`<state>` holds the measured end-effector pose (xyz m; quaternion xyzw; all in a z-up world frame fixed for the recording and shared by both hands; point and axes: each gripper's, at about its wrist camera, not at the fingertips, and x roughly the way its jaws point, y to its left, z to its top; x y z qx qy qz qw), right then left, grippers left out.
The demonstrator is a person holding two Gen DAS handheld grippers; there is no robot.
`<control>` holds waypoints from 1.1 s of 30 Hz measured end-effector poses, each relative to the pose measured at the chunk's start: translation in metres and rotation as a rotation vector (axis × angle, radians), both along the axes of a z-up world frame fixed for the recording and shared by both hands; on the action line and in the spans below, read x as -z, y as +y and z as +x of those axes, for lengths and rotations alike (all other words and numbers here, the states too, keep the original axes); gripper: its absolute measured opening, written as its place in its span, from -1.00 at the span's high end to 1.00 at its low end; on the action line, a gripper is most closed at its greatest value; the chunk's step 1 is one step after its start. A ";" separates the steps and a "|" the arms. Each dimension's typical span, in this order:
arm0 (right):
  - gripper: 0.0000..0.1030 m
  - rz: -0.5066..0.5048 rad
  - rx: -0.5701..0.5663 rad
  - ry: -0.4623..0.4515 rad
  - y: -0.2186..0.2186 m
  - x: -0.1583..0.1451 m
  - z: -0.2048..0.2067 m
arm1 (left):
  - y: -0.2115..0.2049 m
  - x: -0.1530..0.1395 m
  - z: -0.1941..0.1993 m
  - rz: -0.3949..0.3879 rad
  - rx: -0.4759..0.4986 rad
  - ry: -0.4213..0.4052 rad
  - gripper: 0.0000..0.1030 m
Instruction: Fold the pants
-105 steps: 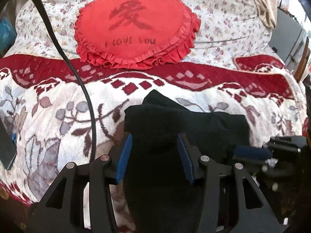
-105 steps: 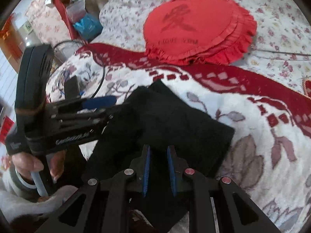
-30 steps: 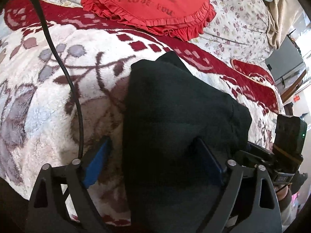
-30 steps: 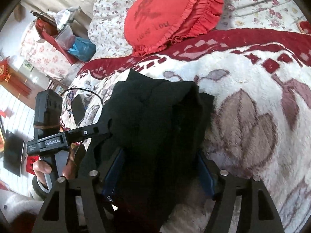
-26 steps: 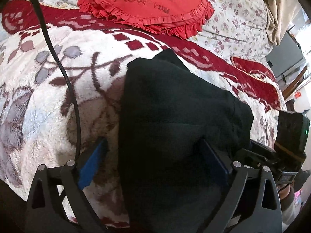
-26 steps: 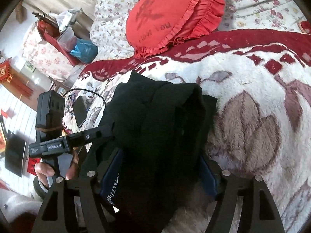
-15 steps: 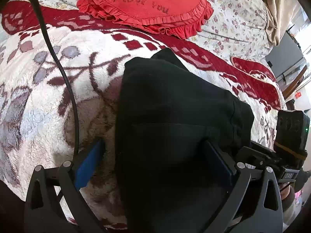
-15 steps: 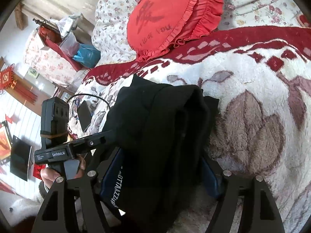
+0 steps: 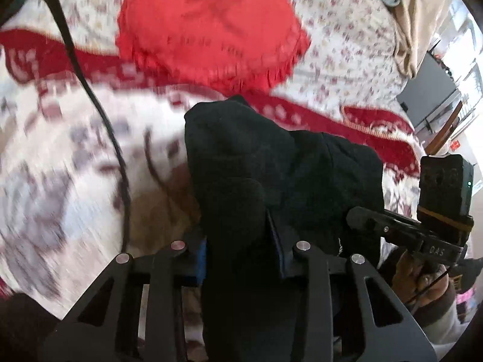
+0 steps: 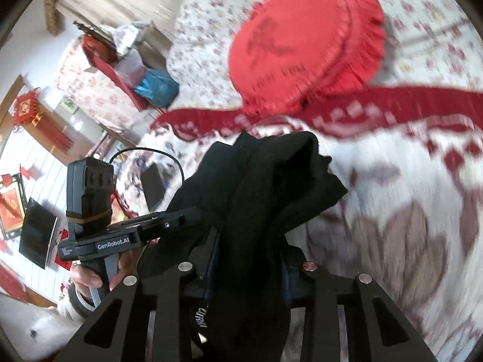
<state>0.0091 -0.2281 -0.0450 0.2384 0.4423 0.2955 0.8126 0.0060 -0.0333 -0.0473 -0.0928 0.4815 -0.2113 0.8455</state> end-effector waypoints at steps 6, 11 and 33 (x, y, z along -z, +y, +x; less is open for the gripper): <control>0.39 -0.030 0.020 -0.042 0.010 -0.013 0.052 | 0.007 -0.021 0.042 0.023 -0.037 -0.058 0.37; 0.37 -0.095 0.069 0.054 0.014 0.021 0.091 | 0.009 0.005 0.084 0.064 -0.067 0.002 0.37; 0.15 -0.351 0.057 -0.038 0.053 -0.011 0.101 | -0.002 0.013 0.043 0.226 -0.137 -0.025 -0.08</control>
